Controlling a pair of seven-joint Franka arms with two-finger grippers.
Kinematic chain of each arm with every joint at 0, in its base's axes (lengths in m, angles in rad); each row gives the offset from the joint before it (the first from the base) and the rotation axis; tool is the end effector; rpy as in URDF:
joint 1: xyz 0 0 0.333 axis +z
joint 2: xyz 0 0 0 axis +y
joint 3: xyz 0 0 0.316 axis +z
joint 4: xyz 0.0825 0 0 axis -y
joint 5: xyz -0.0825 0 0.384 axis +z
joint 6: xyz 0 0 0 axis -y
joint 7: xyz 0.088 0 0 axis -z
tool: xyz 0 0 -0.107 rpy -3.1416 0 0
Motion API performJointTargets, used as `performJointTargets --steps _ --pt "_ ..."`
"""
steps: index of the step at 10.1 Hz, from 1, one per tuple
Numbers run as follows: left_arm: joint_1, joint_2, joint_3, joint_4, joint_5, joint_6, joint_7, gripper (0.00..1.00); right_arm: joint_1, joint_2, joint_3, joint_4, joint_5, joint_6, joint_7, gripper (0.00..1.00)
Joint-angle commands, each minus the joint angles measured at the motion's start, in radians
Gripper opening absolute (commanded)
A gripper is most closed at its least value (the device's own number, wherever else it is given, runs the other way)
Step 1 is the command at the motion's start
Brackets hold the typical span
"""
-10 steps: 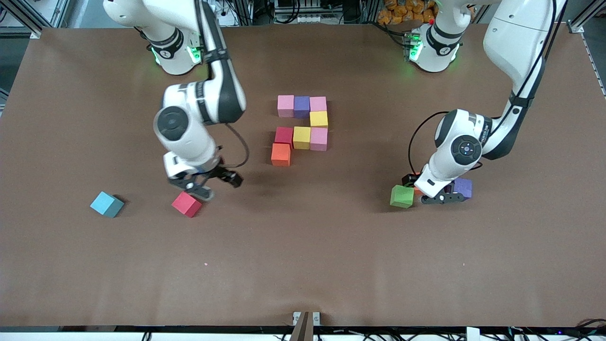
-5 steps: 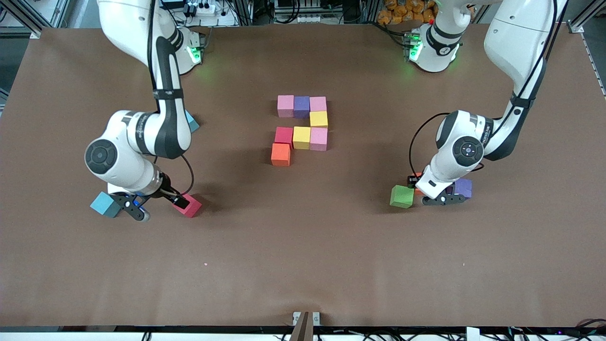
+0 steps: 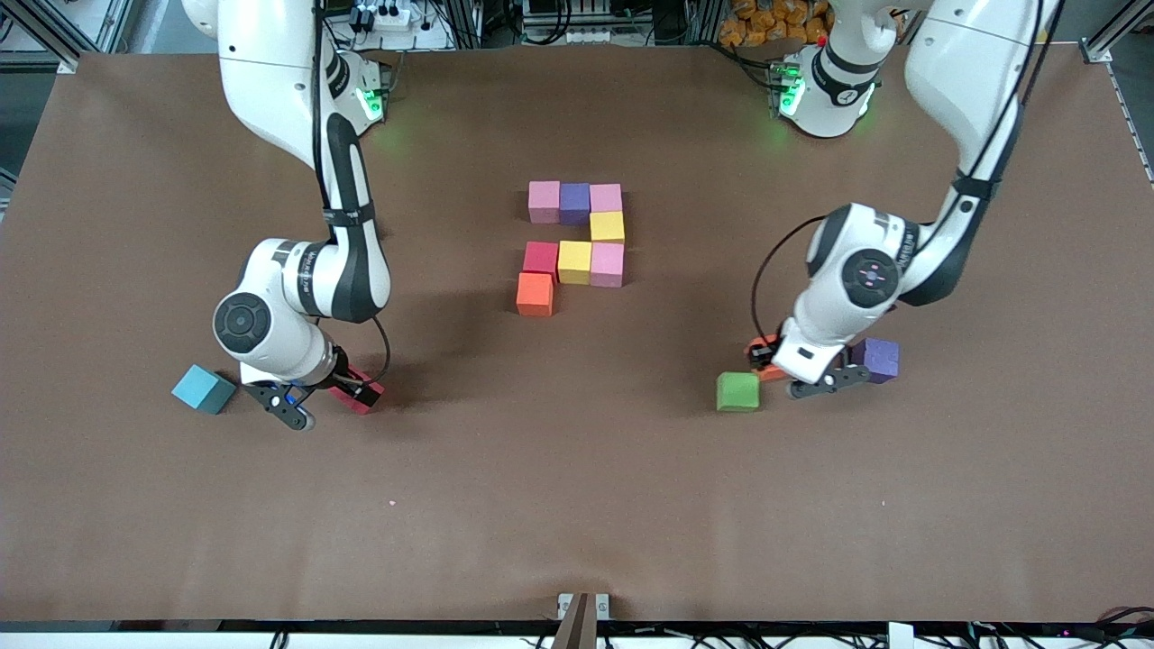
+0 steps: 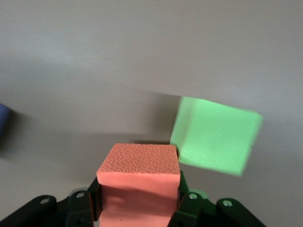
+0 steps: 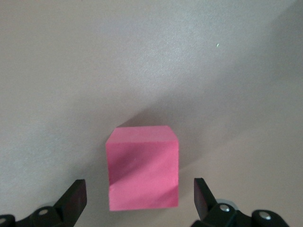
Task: Form number 2 with 11 blocks
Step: 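Grasp a pink cube with the right gripper while the left gripper carries orange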
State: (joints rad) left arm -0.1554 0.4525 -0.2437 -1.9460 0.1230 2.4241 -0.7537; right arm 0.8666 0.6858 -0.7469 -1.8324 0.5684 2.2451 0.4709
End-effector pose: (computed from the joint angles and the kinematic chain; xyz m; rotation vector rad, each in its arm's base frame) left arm 0.5783 -0.2360 0.2571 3.0671 0.4467 0.0359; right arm 0.6250 0.1242 0.2320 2.9614 -0.9551 -0.0435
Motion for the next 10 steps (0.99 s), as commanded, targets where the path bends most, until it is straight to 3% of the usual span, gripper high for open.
performJointTargets --steps 1,3,5,7,9,10 --pt "-0.111 0.027 0.007 0.137 -0.008 -0.100 -0.111 0.00 -0.064 -0.012 0.041 0.009 -0.002 0.008 -0.053 1.00" --pt "-0.185 0.105 0.007 0.275 -0.005 -0.109 -0.098 0.00 -0.124 -0.011 0.095 0.009 0.002 0.030 -0.078 1.00" --pt "-0.266 0.222 0.012 0.439 -0.009 -0.134 -0.093 0.00 -0.190 -0.011 0.187 0.007 0.004 0.085 -0.078 1.00" --pt "-0.347 0.300 0.036 0.550 -0.003 -0.135 -0.087 0.00 -0.196 -0.003 0.193 0.007 0.002 0.090 -0.080 1.00" --pt "-0.462 0.366 0.105 0.657 -0.008 -0.180 -0.033 0.00 -0.195 0.003 0.195 0.005 0.002 0.099 -0.092 1.00" --pt "-0.508 0.403 0.127 0.708 -0.014 -0.195 -0.033 0.00 -0.195 0.003 0.195 0.002 0.002 0.102 -0.098 0.90"
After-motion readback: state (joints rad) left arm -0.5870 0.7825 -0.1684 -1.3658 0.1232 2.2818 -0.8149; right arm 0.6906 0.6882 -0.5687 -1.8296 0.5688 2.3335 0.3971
